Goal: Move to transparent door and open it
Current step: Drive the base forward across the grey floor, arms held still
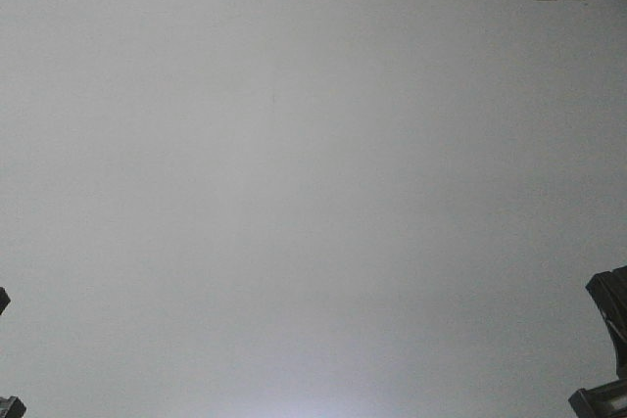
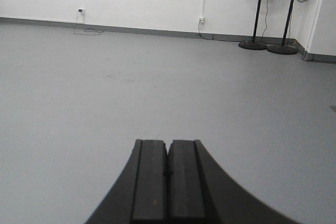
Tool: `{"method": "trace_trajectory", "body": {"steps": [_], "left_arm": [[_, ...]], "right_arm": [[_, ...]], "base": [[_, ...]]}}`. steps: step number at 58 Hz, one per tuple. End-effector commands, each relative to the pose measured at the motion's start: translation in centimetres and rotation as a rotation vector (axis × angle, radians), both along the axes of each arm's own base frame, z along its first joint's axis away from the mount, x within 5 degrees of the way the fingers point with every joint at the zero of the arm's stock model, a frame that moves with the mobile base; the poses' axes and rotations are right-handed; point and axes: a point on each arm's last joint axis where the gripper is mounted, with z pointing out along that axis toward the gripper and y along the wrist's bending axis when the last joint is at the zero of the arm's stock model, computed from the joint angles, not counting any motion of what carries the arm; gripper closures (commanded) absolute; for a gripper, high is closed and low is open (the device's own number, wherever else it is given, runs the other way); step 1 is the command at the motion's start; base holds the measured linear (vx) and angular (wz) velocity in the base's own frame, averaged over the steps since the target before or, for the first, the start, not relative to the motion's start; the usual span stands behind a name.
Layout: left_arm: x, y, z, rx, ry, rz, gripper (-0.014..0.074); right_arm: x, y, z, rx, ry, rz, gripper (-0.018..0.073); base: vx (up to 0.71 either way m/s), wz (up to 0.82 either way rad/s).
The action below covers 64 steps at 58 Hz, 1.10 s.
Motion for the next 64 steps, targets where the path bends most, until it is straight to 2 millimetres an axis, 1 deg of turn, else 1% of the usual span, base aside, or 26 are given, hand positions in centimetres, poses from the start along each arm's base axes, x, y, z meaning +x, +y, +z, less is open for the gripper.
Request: {"method": "trace_trajectory", "body": {"steps": [1, 64], "left_arm": [[0.03, -0.04, 0.40, -0.034, -0.085, -0.003, 0.0594], [0.03, -0.04, 0.40, -0.034, -0.085, -0.003, 0.0594]], "right_arm": [[-0.05, -0.06, 0.69, 0.018, -0.093, -0.006, 0.0562], [-0.05, -0.06, 0.69, 0.018, -0.093, -0.006, 0.0562]], "base": [[0.00, 0.00], [0.02, -0.01]]}}
